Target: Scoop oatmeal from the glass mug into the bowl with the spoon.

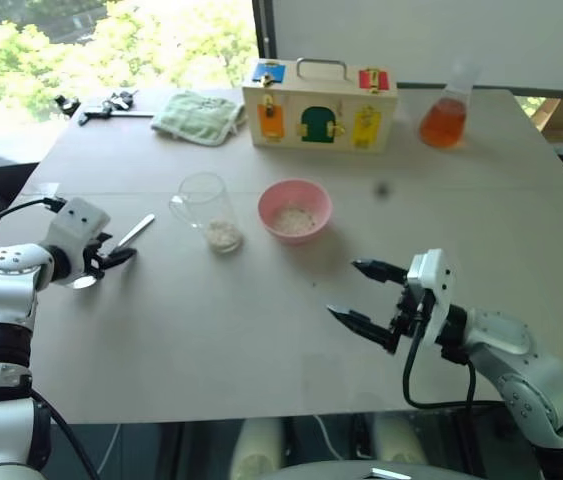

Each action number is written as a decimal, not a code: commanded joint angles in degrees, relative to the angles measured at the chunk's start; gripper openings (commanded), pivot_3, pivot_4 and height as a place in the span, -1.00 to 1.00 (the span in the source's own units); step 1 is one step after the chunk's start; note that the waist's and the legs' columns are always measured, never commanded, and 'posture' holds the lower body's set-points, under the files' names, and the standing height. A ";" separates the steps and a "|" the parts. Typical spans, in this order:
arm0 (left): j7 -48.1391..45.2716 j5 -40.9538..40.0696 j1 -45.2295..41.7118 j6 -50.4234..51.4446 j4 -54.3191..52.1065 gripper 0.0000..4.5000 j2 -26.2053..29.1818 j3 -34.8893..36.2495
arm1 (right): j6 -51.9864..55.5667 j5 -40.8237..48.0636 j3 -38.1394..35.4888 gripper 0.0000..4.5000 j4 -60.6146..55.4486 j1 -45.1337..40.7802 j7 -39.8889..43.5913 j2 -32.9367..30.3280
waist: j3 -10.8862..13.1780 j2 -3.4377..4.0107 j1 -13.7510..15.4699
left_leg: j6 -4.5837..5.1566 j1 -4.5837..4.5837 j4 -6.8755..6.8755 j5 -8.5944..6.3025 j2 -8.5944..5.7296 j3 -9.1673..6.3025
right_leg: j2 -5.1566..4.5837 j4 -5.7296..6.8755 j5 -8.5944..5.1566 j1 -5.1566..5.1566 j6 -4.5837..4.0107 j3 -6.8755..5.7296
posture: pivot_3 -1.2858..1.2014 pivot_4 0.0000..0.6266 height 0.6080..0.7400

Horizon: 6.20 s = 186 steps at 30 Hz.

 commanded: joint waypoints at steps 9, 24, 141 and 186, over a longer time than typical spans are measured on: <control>-3.02 -0.36 3.64 4.67 7.11 -0.99 0.10 0.43 | -0.18 0.97 -0.99 1.00 -1.65 -1.52 -0.03 -0.29 | -0.29 0.48 -1.20 | -0.02 0.19 -0.02 0.02 0.06 0.16 | 0.07 0.08 0.00 0.01 0.00 0.23 | 0.03 -0.52 1.00; -0.70 -26.16 53.44 6.16 -60.41 -0.99 -19.55 24.24 | 3.13 4.24 -1.58 1.00 0.99 -2.39 -0.98 1.13 | -0.20 0.26 -1.53 | 0.20 -0.17 -0.04 -0.13 0.02 0.56 | -0.44 -0.11 0.01 -0.37 0.06 0.73 | 0.03 -0.52 1.00; 13.89 -11.60 4.84 -21.20 -13.64 0.49 -21.90 12.69 | 26.63 44.04 -19.80 -1.00 7.35 -28.42 -32.51 8.67 | 0.06 -0.25 -0.59 | -0.09 -1.05 0.14 0.07 -0.02 0.33 | -0.03 -0.05 0.15 -0.99 0.14 0.34 | 0.03 -0.52 1.00; 12.29 -13.40 -1.16 -8.14 -22.76 -0.98 -25.62 7.04 | 6.69 0.19 1.52 -1.00 32.07 -54.04 -9.81 19.40 | 0.04 -0.29 -0.63 | -0.14 -1.17 0.33 0.11 -0.04 0.53 | -0.03 -0.02 0.18 -0.97 0.17 0.16 | 0.03 -0.52 1.00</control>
